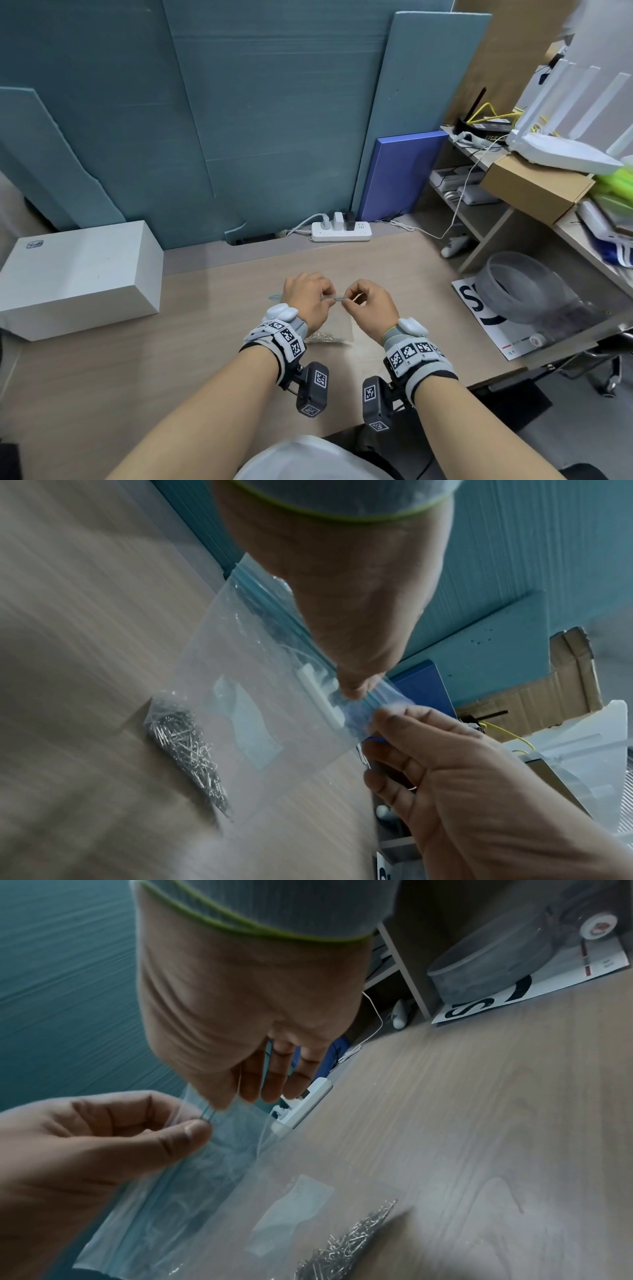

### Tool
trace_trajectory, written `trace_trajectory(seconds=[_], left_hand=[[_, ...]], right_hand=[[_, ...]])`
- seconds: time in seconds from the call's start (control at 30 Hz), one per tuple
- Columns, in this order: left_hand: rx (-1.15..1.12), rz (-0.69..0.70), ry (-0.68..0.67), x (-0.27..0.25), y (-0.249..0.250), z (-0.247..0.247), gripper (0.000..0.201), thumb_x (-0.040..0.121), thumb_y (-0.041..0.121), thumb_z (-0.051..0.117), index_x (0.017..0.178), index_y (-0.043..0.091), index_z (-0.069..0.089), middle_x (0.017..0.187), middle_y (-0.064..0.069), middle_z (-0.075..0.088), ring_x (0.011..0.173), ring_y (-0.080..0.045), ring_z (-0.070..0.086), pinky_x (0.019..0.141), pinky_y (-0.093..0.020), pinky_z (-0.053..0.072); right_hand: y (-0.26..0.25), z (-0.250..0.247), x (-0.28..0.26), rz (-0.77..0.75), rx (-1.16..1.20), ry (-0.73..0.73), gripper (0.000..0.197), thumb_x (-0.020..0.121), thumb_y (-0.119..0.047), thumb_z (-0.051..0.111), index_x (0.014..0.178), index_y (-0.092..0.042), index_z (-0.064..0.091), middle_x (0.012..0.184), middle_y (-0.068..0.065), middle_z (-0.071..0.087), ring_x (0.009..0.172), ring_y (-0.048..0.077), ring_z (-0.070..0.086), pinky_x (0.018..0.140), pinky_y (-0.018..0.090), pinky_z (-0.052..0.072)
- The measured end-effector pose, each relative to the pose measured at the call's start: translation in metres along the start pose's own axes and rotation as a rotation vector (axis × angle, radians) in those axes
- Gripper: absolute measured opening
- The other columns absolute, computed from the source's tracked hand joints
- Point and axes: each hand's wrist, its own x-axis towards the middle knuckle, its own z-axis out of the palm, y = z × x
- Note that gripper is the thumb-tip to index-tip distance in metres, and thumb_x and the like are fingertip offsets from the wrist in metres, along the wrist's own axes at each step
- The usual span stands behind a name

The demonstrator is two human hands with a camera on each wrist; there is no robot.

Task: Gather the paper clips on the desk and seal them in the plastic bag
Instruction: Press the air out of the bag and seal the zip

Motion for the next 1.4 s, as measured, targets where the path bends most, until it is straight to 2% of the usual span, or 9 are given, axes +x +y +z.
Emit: trace_trajectory(seconds=[0.07, 0.13, 0.2, 0.33, 0.5, 0.77, 0.93, 1.23, 1.4], left_hand=[[0.002, 0.002, 0.004, 0.000, 0.000, 0.002, 0.009, 0.085, 0.041, 0.070, 0.083, 0.034, 0.064, 0.094, 0.019, 0.062, 0.096, -0.009, 0.049, 0.085, -0.031, 0.027], [0.019, -0.007, 0.005, -0.001, -0.002, 0.002, 0.014, 0.083, 0.048, 0.071, 0.083, 0.035, 0.064, 0.093, 0.019, 0.061, 0.095, -0.007, 0.047, 0.087, -0.032, 0.028], [0.028, -0.019, -0.001, -0.001, -0.006, 0.000, 0.014, 0.084, 0.045, 0.070, 0.081, 0.034, 0.061, 0.091, 0.018, 0.060, 0.095, -0.008, 0.047, 0.088, -0.032, 0.028], [0.042, 0.011, -0.014, 0.000, -0.002, 0.000, 0.014, 0.087, 0.040, 0.069, 0.081, 0.034, 0.058, 0.091, 0.017, 0.060, 0.097, -0.010, 0.049, 0.088, -0.031, 0.027], [0.056, 0.005, -0.001, 0.002, -0.006, -0.002, 0.011, 0.087, 0.041, 0.069, 0.083, 0.034, 0.061, 0.091, 0.019, 0.059, 0.098, -0.008, 0.047, 0.090, -0.030, 0.026], [0.082, -0.035, 0.000, 0.002, -0.010, -0.005, 0.012, 0.084, 0.044, 0.071, 0.082, 0.034, 0.064, 0.091, 0.019, 0.061, 0.097, -0.008, 0.048, 0.094, -0.033, 0.029], [0.094, 0.004, -0.009, 0.003, -0.004, -0.004, 0.011, 0.085, 0.042, 0.070, 0.083, 0.033, 0.065, 0.090, 0.018, 0.061, 0.096, -0.008, 0.048, 0.094, -0.032, 0.027], [0.135, -0.010, 0.010, 0.002, -0.001, -0.006, 0.013, 0.085, 0.047, 0.070, 0.082, 0.034, 0.067, 0.089, 0.020, 0.062, 0.096, -0.009, 0.049, 0.093, -0.034, 0.025], [0.154, -0.036, 0.013, 0.002, -0.002, -0.010, 0.015, 0.084, 0.050, 0.070, 0.084, 0.035, 0.067, 0.093, 0.020, 0.064, 0.098, -0.007, 0.047, 0.094, -0.036, 0.024]], right_hand=[[-0.001, 0.001, 0.000, -0.022, -0.050, -0.039, 0.021, 0.081, -0.019, 0.079, 0.073, -0.027, 0.061, 0.082, -0.009, 0.065, 0.077, 0.012, 0.061, 0.071, 0.025, 0.050], [0.002, 0.000, 0.004, -0.052, -0.106, -0.059, 0.026, 0.082, -0.018, 0.078, 0.071, -0.029, 0.058, 0.082, -0.009, 0.062, 0.079, 0.013, 0.061, 0.075, 0.032, 0.052], [0.003, -0.002, 0.006, -0.059, -0.123, -0.061, 0.027, 0.081, -0.016, 0.077, 0.070, -0.031, 0.057, 0.082, -0.010, 0.062, 0.079, 0.015, 0.061, 0.077, 0.038, 0.053], [-0.001, 0.001, 0.008, -0.063, -0.153, -0.069, 0.029, 0.080, -0.020, 0.079, 0.069, -0.034, 0.057, 0.083, -0.012, 0.058, 0.083, 0.016, 0.058, 0.077, 0.036, 0.050], [0.000, -0.004, 0.016, -0.099, -0.240, -0.080, 0.027, 0.082, -0.024, 0.076, 0.071, -0.037, 0.054, 0.081, -0.018, 0.055, 0.089, 0.019, 0.057, 0.083, 0.045, 0.051], [-0.003, -0.013, 0.016, -0.084, -0.345, -0.079, 0.019, 0.083, -0.031, 0.076, 0.073, -0.034, 0.061, 0.089, -0.017, 0.055, 0.093, 0.017, 0.056, 0.087, 0.041, 0.047], [-0.014, -0.010, 0.017, -0.097, -0.474, -0.090, 0.011, 0.081, -0.041, 0.076, 0.080, -0.033, 0.069, 0.106, -0.017, 0.057, 0.105, 0.010, 0.050, 0.089, 0.035, 0.030], [-0.028, -0.007, 0.022, -0.175, -0.598, -0.124, 0.005, 0.085, -0.035, 0.074, 0.083, -0.034, 0.070, 0.108, -0.017, 0.055, 0.106, 0.012, 0.048, 0.088, 0.032, 0.025], [-0.029, -0.009, 0.024, -0.176, -0.649, -0.123, 0.013, 0.085, -0.024, 0.070, 0.077, -0.033, 0.066, 0.104, -0.014, 0.056, 0.103, 0.016, 0.051, 0.087, 0.034, 0.027]])
